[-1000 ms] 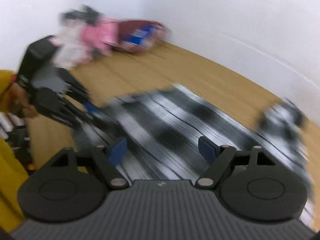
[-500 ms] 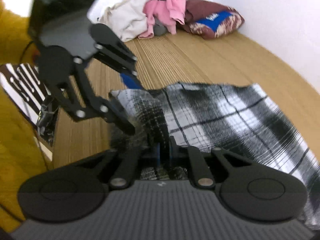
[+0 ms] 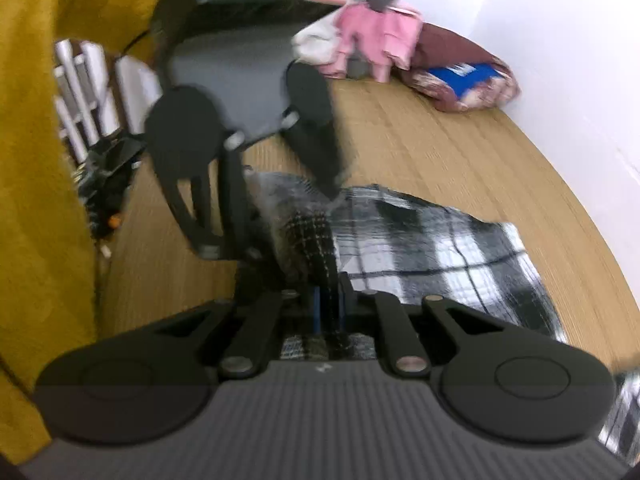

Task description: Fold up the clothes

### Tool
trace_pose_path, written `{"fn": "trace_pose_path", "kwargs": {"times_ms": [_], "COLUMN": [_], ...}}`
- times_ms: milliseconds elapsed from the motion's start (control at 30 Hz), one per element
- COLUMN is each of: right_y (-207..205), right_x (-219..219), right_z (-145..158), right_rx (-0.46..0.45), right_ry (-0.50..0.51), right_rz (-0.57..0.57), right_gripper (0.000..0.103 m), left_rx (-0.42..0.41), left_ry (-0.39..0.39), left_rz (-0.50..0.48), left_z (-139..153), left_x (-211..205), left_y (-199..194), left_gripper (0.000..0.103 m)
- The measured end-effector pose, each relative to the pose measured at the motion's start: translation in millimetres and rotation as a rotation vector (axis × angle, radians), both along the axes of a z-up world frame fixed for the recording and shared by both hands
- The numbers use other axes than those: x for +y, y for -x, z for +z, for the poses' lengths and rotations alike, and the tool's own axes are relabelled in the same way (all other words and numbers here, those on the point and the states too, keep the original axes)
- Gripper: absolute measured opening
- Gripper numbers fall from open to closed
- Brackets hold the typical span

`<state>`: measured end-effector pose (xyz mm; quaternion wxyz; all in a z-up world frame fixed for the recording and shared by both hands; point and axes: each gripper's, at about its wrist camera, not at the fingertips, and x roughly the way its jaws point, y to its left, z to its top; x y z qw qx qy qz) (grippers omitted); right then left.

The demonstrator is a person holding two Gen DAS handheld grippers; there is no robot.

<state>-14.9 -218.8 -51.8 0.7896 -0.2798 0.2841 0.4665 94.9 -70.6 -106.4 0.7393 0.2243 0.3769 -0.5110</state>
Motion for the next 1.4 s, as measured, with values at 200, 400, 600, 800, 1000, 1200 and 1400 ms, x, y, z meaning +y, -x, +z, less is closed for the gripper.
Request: {"fn": "trace_pose_path", "kwargs": {"times_ms": [200, 400, 600, 800, 1000, 1200, 1400], "right_y": [30.6, 113.4, 128.8, 112.9, 103.3, 121.2, 128.6], "right_x": [-85.4, -234.1, -309.2, -320.7, -322.7, -325.8, -321.9], "right_z": [11.7, -13.2, -53.3, -61.9, -67.3, -34.9, 27.3], "right_rx": [0.069, 0.027, 0.053, 0.029, 0.056, -0.069, -0.349], "right_ry": [-0.224, -0.147, 0.011, -0.106, -0.170, -0.330, -0.482], "right_rz": [-0.550, -1.204, -1.299, -1.140, -1.013, -1.048, -1.132], "right_gripper": [0.045, 0.062, 0.067, 0.067, 0.011, 0.009, 0.009], "left_rx": [0.203, 0.245, 0.237, 0.228, 0.189, 0.146, -0.063], "left_ry": [0.143, 0.158, 0.131, 0.106, 0.052, 0.147, 0.357], "left_rz": [0.247, 0.408, 0.545, 0.718, 0.858, 0.954, 0.963], "left_z": [-4.7, -10.5, -6.6, -9.1, -10.9, 18.8, 108.7], "left_x": [27.5, 21.0, 7.7, -0.3, -15.4, -16.5, -18.0], "left_y": [-19.8, -23.1, -21.9, -11.7, -5.3, 3.8, 6.4], "left_gripper": [0.006, 0.006, 0.006, 0.007, 0.006, 0.006, 0.006]}}
